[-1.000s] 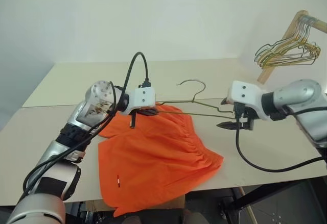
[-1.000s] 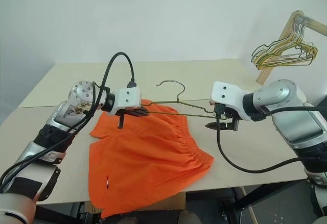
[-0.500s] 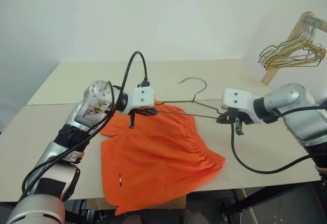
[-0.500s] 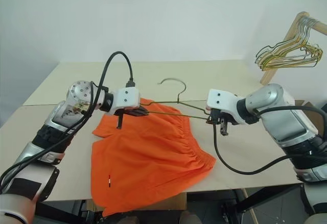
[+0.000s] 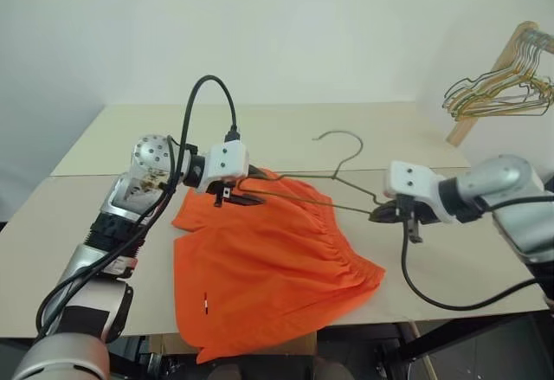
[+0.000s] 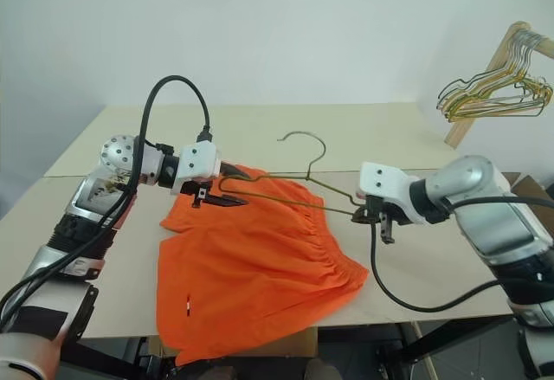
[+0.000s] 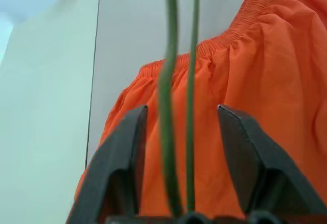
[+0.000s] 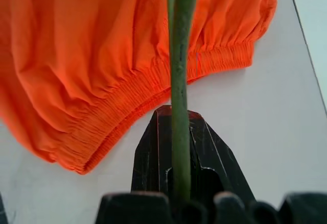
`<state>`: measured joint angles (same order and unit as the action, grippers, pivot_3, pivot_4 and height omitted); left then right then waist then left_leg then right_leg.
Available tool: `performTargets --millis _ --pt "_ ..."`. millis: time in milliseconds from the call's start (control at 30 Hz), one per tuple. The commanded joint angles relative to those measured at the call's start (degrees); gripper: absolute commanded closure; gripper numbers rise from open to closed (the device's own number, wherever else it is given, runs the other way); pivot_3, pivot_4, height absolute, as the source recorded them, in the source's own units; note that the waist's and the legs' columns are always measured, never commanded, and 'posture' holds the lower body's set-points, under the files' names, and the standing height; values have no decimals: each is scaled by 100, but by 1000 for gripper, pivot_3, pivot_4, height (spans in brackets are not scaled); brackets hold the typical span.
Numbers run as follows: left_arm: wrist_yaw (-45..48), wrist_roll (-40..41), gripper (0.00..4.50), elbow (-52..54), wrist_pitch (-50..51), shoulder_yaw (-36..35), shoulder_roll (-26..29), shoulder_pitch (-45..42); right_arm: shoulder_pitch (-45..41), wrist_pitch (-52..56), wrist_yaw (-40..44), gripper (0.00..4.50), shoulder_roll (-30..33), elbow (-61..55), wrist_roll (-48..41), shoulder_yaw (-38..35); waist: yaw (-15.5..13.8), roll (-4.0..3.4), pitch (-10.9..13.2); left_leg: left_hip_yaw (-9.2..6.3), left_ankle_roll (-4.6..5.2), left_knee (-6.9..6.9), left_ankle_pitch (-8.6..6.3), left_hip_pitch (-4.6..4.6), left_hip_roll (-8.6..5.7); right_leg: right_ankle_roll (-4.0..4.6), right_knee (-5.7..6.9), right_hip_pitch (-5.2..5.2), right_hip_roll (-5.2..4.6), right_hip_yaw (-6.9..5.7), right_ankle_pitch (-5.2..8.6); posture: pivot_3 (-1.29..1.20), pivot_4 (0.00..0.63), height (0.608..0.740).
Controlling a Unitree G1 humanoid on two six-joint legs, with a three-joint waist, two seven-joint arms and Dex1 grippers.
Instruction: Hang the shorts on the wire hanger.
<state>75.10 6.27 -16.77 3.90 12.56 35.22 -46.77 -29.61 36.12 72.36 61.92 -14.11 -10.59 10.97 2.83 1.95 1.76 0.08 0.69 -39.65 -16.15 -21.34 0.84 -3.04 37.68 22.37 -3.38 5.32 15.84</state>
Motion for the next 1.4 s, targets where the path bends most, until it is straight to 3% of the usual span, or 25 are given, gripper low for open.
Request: performTargets --millis 33,100,300,467,733,1233,1400 --pt "-341 197 770 -266 44 -442 -26 -157 513 424 -9 4500 282 -340 -484 -920 -25 0 0 0 1 -6 -1 -2 0 0 1 0 1 -1 0 -58 0 740" --pt "-346 359 102 -291 175 -610 14 -110 992 762 -19 4500 413 -404 -755 -1388 -37 0 0 -2 2 -9 -1 -6 0 -1 -1 -2 0 -3 0 -61 0 740" --pt "-108 949 46 436 462 -962 102 466 2104 2446 -61 4500 532 -393 -1721 -2539 -33 0 -1 -5 5 -9 -3 -7 1 -2 -2 -4 0 -1 0 -46 0 740" --pt "458 1311 46 1161 718 -822 311 916 2370 3874 -321 4500 334 293 -2397 -3081 -41 0 -1 -4 4 -10 -3 0 3 -1 3 -10 2 0 0 -50 0 740" --pt "298 2007 46 1677 1265 -1076 131 1080 2902 4257 -75 4500 461 1038 -2892 -2816 -56 -8 -6 4 7 -8 -4 4 1 -7 -10 -19 3 1 -1 -42 0 740" --pt "96 2015 46 2105 1392 -1093 378 1346 2774 4253 1001 4500 1140 1487 -3335 -1150 -76 -21 -14 8 11 -10 -7 7 1 -11 -16 -22 5 7 -1 -8 0 740" --pt "35 2049 46 2245 1458 -1117 443 1432 2792 4174 1059 4500 1227 1554 -3343 -953 -98 -21 -14 7 12 -10 -8 8 2 -11 -13 -21 6 6 -1 8 0 740"
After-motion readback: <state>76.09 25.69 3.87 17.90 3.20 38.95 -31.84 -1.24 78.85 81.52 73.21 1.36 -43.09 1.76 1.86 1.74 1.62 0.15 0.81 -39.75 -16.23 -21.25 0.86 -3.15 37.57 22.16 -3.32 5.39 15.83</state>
